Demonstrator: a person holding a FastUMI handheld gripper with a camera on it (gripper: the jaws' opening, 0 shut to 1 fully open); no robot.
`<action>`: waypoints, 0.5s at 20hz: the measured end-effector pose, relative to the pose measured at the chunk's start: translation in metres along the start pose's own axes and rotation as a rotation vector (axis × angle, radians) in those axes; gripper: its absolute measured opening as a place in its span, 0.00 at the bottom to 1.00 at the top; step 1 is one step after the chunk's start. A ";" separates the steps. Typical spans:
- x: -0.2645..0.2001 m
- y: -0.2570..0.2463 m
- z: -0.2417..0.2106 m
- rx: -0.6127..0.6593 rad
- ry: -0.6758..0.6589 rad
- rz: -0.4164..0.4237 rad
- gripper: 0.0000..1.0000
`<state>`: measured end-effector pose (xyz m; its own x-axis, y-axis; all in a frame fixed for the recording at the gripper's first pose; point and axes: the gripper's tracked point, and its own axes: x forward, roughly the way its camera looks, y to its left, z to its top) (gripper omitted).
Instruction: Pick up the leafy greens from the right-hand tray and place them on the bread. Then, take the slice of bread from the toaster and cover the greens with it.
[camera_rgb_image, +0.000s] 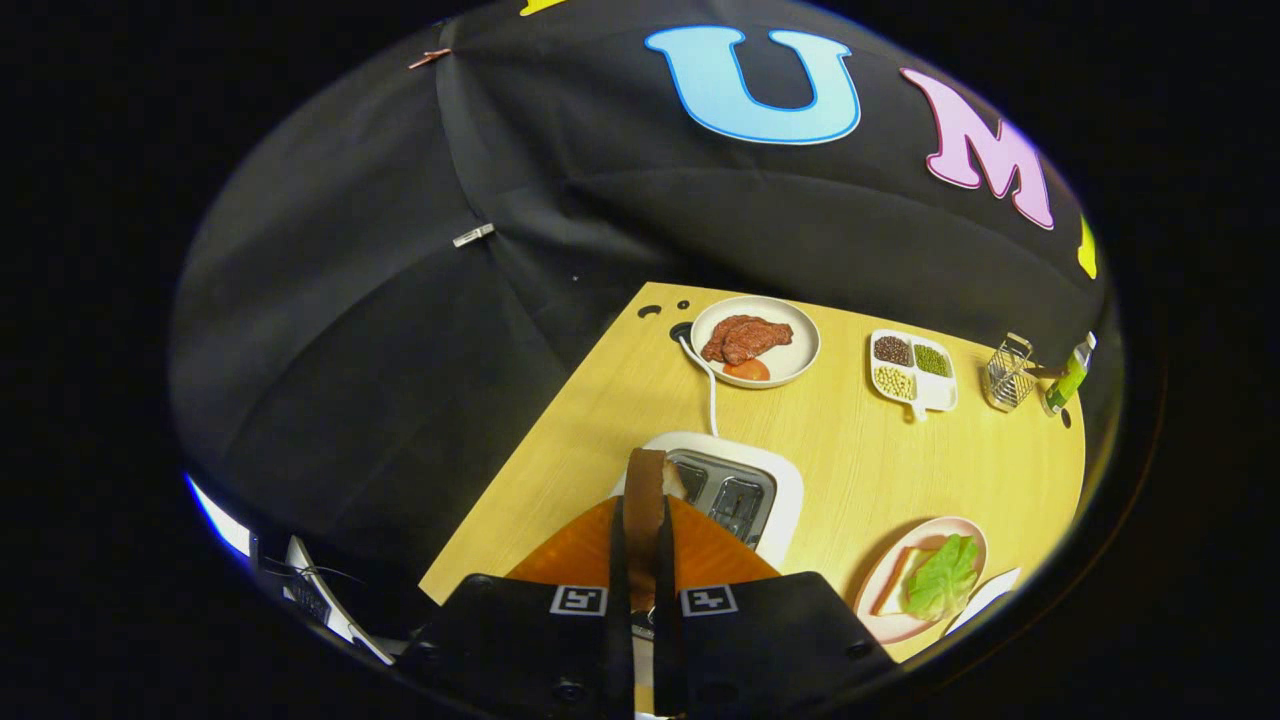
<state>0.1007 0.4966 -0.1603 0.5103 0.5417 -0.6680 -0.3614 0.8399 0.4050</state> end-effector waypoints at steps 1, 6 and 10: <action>-0.007 0.000 0.006 0.005 -0.013 0.008 0.12; -0.045 0.000 0.031 0.010 -0.093 0.061 0.12; -0.088 -0.026 0.054 0.020 -0.179 0.065 0.12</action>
<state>0.1077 0.4292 -0.0781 0.6175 0.5908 -0.5193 -0.3831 0.8025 0.4575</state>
